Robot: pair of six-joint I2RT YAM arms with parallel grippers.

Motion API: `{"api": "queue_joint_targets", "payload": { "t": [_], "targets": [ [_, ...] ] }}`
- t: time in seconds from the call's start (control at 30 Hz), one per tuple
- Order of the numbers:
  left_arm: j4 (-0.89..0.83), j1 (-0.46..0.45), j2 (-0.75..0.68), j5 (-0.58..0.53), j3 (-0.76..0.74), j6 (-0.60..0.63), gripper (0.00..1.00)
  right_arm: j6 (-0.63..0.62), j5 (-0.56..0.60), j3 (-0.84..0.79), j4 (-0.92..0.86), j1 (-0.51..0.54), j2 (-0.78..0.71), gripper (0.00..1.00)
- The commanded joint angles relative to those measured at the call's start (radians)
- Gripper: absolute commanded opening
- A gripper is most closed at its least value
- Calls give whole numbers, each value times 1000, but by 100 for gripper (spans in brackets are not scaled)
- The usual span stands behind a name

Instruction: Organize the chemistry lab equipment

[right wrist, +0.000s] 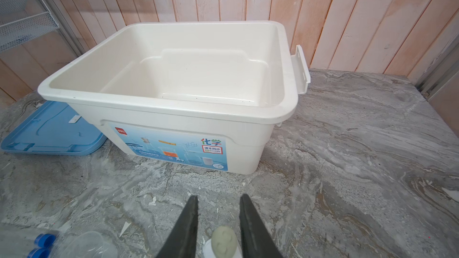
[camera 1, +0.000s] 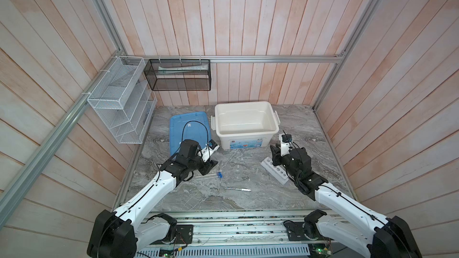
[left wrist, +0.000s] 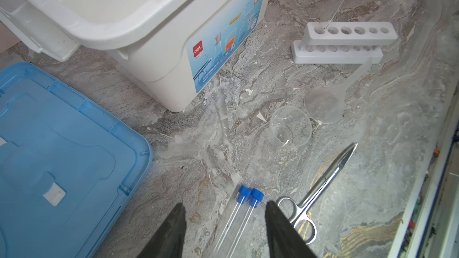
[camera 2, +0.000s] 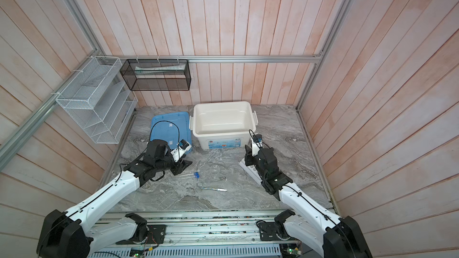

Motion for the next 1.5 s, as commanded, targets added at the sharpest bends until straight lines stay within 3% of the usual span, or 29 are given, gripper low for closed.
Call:
{"api": "queue_joint_targets", "payload": {
  "t": [0.0,0.27,0.53,1.47],
  "targets": [
    [-89,-22,-23,-23,12,52,55,-25,13,38,-44,5,-50,32],
    [-165,-61,41,-132,-4,123,56,-38,-38,152,-192,-16,-102,32],
    [-145,-65,142,-254,-4,177,53,-46,-57,144,-241,-43,-172,32],
    [-80,-74,306,-331,9,218,49,-14,-106,94,-191,-60,-174,32]
  ]
}}
